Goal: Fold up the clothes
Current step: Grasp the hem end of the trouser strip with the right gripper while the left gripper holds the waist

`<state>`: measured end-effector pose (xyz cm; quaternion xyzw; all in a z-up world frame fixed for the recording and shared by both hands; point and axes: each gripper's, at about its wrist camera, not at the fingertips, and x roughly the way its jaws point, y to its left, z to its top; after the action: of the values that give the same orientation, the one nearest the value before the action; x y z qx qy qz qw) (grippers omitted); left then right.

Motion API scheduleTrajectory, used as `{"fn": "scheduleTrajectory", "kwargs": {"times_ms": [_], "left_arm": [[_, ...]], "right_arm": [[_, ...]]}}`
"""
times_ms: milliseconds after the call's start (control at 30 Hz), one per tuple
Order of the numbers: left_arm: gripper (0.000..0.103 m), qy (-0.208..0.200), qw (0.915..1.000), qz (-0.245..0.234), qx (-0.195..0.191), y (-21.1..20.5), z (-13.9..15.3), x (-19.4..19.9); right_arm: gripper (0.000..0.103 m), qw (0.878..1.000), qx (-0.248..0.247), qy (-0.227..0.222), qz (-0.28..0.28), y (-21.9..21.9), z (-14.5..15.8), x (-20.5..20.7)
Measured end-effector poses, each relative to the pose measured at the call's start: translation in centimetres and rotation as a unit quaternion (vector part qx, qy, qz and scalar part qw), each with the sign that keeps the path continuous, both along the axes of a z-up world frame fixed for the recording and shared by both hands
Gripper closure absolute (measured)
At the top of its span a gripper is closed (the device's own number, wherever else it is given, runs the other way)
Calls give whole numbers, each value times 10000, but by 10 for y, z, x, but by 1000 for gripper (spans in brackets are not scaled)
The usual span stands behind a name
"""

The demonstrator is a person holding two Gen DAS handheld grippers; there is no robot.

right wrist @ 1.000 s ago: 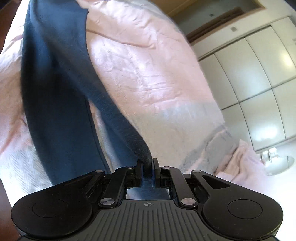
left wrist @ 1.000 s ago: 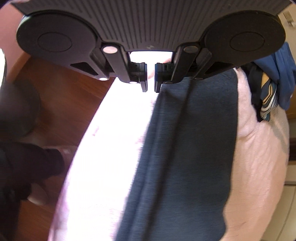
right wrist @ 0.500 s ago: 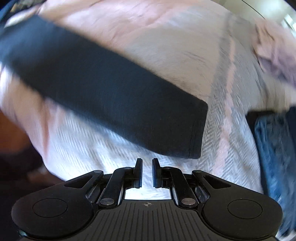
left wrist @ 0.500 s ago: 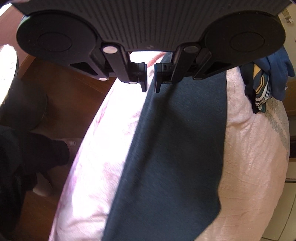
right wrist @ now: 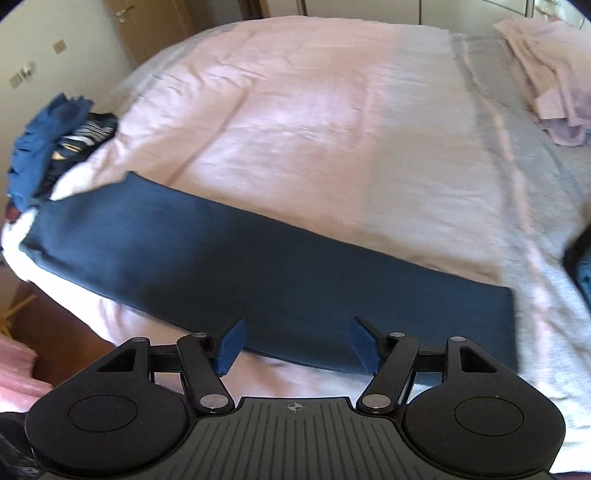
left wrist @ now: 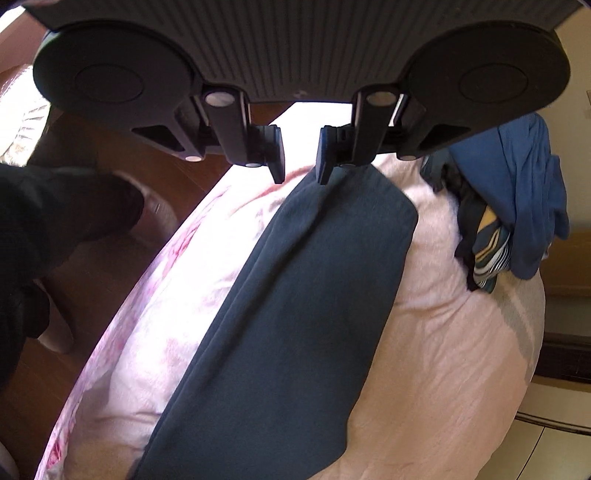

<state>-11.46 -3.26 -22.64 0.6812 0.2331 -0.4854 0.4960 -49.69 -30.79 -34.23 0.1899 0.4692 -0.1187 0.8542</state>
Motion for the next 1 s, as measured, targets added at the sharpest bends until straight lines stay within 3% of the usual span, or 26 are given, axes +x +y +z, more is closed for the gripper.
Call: {"fn": "scheduleTrajectory", "kwargs": {"times_ms": [133, 233, 433, 533, 667, 833, 1000], "left_arm": [[88, 73, 9998, -80, -177, 10, -3, 29], [88, 272, 9989, -269, -259, 5, -29, 64], [84, 1114, 9909, -738, -189, 5, -85, 118], [85, 1363, 9838, -1147, -197, 11, -82, 124], [85, 1656, 9777, -1230, -402, 13, -53, 134], [85, 1818, 9770, -902, -652, 9, -29, 156], [85, 1790, 9775, -933, -610, 9, -24, 159]], "right_arm": [[37, 9996, 245, -126, -56, 37, -3, 32], [37, 9994, 289, -103, -177, 68, -10, 61], [37, 9962, 198, 276, -805, 133, -17, 117], [37, 9913, 222, 512, -1190, 159, -17, 143], [37, 9827, 84, 782, -1679, 188, -5, 171], [36, 9780, 157, 808, -1919, 213, 8, 191], [35, 9768, 271, 999, -1875, 230, 4, 204]]}}
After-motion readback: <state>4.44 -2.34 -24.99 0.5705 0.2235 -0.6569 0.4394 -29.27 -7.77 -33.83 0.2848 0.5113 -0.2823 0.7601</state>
